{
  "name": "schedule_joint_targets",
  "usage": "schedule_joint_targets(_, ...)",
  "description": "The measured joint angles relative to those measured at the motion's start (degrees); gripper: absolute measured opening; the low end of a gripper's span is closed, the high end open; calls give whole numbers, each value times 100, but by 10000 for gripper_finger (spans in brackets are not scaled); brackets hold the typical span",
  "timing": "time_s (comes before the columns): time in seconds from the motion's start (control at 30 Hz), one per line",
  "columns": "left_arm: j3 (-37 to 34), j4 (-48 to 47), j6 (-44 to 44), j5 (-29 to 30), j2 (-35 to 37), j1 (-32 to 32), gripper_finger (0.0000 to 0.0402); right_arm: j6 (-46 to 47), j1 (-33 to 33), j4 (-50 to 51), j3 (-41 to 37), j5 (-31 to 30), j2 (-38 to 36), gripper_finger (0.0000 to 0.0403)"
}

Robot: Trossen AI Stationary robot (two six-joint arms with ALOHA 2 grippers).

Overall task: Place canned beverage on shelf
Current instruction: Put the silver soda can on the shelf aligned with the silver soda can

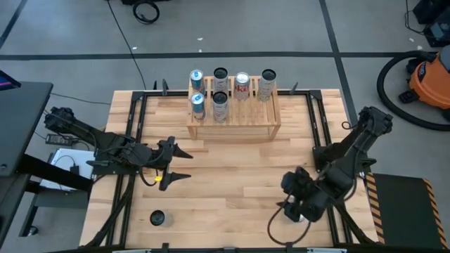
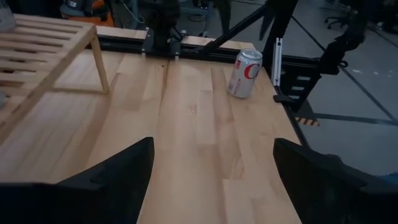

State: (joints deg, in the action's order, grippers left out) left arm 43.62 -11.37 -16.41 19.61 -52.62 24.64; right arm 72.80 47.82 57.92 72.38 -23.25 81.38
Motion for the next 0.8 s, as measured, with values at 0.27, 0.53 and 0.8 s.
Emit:
schedule_joint_targets(0.27, 0, -10, -171, -412, 2, 0, 332, 1445, 879, 606, -181, 67, 0, 339)
schedule_joint_targets(0.53, 0, -2, -397, -434, 2, -2, 332, 2308, 1587, -168, -646, -14, -2, 339)
schedule_joint_targets(0.8, 0, 80, -402, -434, 2, -2, 332, 2801, 1812, -527, -1183, -75, 4, 339)
